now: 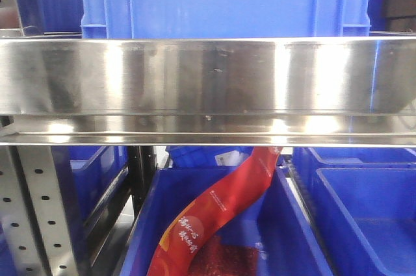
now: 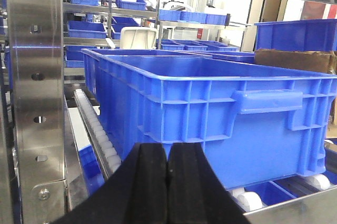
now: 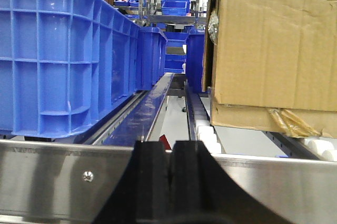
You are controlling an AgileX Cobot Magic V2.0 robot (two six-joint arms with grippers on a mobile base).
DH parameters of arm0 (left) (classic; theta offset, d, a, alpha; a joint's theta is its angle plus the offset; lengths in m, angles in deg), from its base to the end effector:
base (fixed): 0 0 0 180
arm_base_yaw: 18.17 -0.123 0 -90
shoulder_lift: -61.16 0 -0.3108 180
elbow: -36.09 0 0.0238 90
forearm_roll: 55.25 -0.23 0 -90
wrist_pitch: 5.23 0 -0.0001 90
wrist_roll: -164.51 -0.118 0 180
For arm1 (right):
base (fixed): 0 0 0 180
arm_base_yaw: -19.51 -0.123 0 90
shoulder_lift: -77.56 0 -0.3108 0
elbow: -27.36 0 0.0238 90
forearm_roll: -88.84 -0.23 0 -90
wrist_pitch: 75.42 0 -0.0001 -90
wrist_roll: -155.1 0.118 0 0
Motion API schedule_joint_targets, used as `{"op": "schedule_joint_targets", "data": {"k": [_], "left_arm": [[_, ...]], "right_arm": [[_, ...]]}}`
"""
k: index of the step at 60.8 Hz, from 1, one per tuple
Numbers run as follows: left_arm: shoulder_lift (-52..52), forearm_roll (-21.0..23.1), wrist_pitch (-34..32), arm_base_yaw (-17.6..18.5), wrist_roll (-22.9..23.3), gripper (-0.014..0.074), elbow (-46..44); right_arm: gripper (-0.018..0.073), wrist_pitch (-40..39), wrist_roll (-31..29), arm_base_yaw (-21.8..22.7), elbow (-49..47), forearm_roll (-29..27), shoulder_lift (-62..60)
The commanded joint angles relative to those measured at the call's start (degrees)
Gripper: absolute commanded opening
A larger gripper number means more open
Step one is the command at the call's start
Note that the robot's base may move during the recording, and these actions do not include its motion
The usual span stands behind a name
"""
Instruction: Grab block from conveyor and place in blue bin
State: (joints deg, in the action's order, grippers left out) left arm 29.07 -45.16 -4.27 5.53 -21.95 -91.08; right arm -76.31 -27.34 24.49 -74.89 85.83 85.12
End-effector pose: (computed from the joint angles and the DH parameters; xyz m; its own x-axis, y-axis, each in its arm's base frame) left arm 0.0744 -0.0330 0.3406 0.0403 -0.0868 -0.9954 0.4080 0.9108 -0.0629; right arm 0.0365 -0.0033 0.2178 0.0977 0.0015 -0.9952 0.0866 0.9962 0.0100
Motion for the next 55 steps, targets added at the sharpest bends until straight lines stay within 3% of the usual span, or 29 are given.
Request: {"op": "schedule_joint_targets", "data": {"k": [1,46,55], "left_arm": [[0.33,0.36,-0.96,-0.13,0.0,-0.0111,-0.02],[0.33,0.36,-0.96,-0.13,0.0,-0.0111,0.29],[2.55,-7.69,-0.96,-0.91,0.0,-0.0111,1.59]], "right_arm": [[-0.0162,-1.09,-0.11,-0.12,0.12,0.43,-0.42],[-0.0162,-1.09,-0.11,-0.12,0.12,0.43,-0.42],[-0.0162,-1.09,-0.11,-0.12,0.12,0.43,-0.42]]}}
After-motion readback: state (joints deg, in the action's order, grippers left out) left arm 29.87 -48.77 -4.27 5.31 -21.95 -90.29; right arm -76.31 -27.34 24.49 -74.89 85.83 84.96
